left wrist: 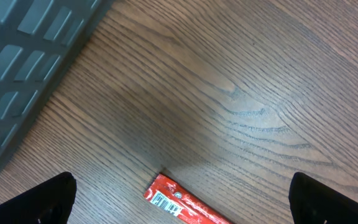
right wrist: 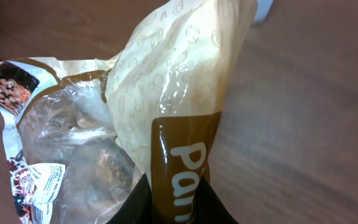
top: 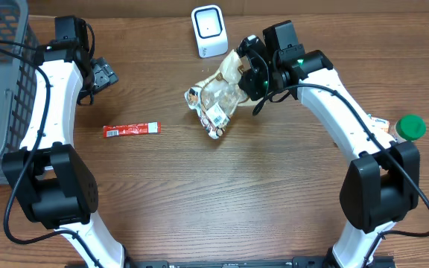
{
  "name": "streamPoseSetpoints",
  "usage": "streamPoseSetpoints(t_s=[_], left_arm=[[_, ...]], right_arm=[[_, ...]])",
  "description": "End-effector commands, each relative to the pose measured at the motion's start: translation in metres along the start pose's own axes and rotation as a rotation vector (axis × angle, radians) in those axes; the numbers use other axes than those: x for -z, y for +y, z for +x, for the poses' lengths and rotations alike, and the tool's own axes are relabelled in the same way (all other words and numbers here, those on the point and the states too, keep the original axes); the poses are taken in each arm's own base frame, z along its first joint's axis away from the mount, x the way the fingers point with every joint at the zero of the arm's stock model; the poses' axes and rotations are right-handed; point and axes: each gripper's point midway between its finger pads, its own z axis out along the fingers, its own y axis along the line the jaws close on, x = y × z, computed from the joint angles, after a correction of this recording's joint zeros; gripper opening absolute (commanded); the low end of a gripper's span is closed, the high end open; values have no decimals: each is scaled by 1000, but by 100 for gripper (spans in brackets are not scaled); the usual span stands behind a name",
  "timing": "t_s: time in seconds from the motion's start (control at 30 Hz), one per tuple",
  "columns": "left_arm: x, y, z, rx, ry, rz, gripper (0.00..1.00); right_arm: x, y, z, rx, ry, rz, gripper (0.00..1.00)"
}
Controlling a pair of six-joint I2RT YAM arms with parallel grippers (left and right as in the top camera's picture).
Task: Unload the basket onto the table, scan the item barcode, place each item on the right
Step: 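Lift the snack bag with the right gripper toward the scanner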
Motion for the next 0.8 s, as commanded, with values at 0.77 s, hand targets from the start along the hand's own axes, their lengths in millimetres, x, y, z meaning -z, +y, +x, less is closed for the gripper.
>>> streamPoseSetpoints(t_s=[0.77], left_arm=[[8, -6, -6, 6, -22, 20, 100]], right_arm=[[51, 33, -23, 79, -98, -15, 4]])
